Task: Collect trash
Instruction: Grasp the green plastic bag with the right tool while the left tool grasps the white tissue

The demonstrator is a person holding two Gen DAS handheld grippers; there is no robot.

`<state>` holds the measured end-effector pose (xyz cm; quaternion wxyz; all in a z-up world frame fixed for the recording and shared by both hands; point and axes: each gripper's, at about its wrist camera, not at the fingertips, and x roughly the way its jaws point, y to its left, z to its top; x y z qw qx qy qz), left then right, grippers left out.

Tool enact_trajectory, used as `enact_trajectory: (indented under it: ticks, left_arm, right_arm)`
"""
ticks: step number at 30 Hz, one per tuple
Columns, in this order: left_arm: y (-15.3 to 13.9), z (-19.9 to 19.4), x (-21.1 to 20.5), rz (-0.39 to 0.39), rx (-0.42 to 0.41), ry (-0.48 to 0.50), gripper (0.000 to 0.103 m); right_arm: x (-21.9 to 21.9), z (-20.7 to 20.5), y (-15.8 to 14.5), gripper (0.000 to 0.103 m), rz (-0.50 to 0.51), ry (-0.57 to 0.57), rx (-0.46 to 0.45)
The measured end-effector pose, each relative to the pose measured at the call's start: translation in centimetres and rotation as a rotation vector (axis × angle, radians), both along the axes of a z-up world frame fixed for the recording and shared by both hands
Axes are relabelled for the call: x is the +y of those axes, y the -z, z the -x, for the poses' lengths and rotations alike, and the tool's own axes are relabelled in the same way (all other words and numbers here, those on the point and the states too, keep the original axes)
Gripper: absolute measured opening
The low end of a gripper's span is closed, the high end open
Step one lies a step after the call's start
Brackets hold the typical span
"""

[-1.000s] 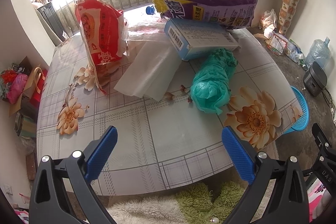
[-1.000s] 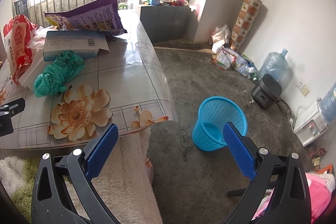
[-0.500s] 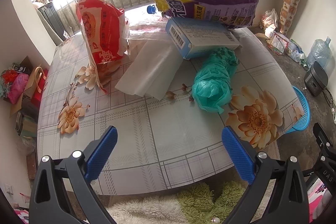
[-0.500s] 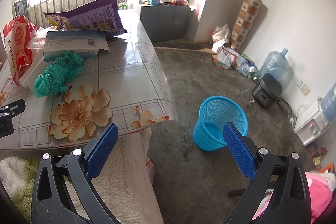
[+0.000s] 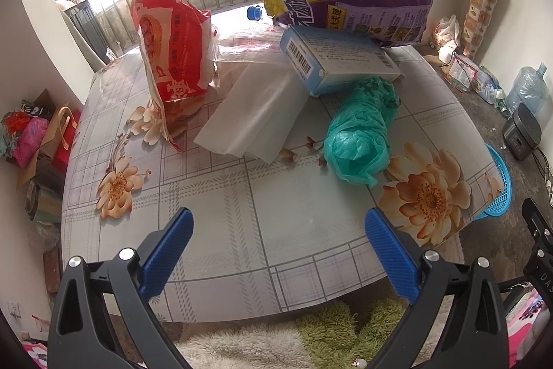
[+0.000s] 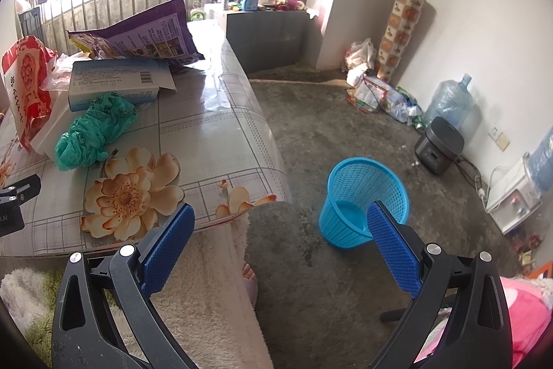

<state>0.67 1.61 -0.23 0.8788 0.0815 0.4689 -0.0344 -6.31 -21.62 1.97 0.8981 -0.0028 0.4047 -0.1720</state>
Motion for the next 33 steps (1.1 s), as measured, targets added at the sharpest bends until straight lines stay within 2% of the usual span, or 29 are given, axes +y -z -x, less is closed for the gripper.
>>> enact_trajectory:
  ticks: [8, 11, 14, 19, 22, 27, 30, 33]
  left_arm:
    - [-0.9, -0.9, 2.4, 0.041, -0.04, -0.02, 0.097]
    - [-1.5, -1.2, 3.5, 0.057, -0.087, -0.024, 0.097]
    - [-2.0, -1.5, 4.6, 0.06, -0.149, -0.015, 0.097]
    - [-2.5, -1.8, 6.0, 0.103, -0.243, 0.04, 0.096]
    - [-2.4, -2.1, 5.9, 0.116, -0.279, 0.115, 0.088]
    - [-0.9, -3.6, 5.1, 0.14, -0.254, 0.252, 0.072]
    - [0.3, -4.6, 4.4, 0.127, -0.233, 0.308, 0.064]
    - [1.5, -5.8, 3.8, 0.11, -0.2, 0.333, 0.057]
  right_arm:
    - [0.0, -0.8, -0.8, 0.095, -0.018, -0.018, -0.073]
    - [0.7, -1.8, -1.4, 0.095, -0.029, -0.086, -0.113]
    - [1.6, -3.0, -2.2, 0.095, -0.083, -0.161, -0.167]
    - [3.2, -6.0, -2.6, 0.095, -0.262, -0.269, -0.174]
    - [4.0, -7.7, -2.0, 0.09, -0.394, -0.326, -0.134]
    - [4.7, -10.3, -0.4, 0.074, -0.615, -0.353, -0.036]
    - [4.7, -11.6, 0.9, 0.07, -0.73, -0.346, 0.024]
    - [5.1, -12.5, 1.8, 0.068, -0.798, -0.346, 0.072]
